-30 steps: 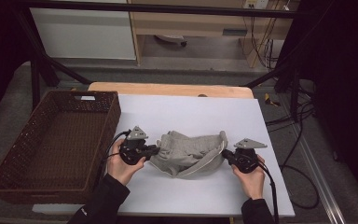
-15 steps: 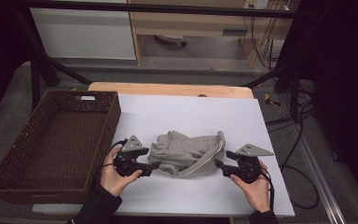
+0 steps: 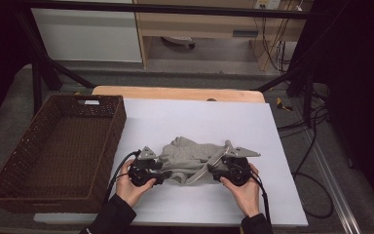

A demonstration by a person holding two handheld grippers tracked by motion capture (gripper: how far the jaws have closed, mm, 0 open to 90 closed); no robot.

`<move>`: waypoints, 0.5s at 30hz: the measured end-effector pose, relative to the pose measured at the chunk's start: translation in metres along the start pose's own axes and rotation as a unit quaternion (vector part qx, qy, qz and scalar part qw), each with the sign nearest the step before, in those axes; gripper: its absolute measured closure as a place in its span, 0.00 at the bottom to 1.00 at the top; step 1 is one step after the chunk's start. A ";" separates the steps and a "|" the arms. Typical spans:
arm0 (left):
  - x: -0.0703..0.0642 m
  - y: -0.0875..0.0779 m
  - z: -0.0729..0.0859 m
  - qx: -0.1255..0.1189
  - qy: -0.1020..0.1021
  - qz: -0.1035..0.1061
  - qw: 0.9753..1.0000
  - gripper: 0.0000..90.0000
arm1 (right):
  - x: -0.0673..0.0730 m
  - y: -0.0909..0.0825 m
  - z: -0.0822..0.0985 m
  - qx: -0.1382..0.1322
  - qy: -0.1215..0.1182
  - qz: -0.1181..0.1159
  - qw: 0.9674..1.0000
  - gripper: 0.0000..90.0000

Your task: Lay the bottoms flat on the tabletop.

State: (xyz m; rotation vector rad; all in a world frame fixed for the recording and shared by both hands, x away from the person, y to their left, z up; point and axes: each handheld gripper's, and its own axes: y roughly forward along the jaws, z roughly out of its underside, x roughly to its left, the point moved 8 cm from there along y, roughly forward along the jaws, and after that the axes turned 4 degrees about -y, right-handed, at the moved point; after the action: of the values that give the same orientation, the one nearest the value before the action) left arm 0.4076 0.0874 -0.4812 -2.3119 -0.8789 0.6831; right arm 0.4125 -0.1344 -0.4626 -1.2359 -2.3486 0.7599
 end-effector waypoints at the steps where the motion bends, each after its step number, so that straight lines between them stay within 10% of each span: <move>1: 0.001 0.000 0.001 0.002 -0.004 0.001 1.000 0.62 | 0.000 0.001 0.000 0.000 0.003 0.003 1.000 0.50; 12: 0.001 0.010 0.005 0.003 -0.003 0.006 1.000 0.88 | 0.002 0.006 -0.009 -0.013 0.007 0.007 1.000 0.49; 15: 0.000 0.008 0.005 0.005 0.009 0.000 1.000 0.91 | 0.001 0.009 -0.008 -0.010 -0.002 0.016 1.000 0.65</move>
State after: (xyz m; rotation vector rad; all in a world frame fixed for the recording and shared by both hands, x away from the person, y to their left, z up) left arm 0.4074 0.0837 -0.4901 -2.3064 -0.8653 0.6637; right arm 0.4226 -0.1269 -0.4619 -1.2841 -2.3506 0.7528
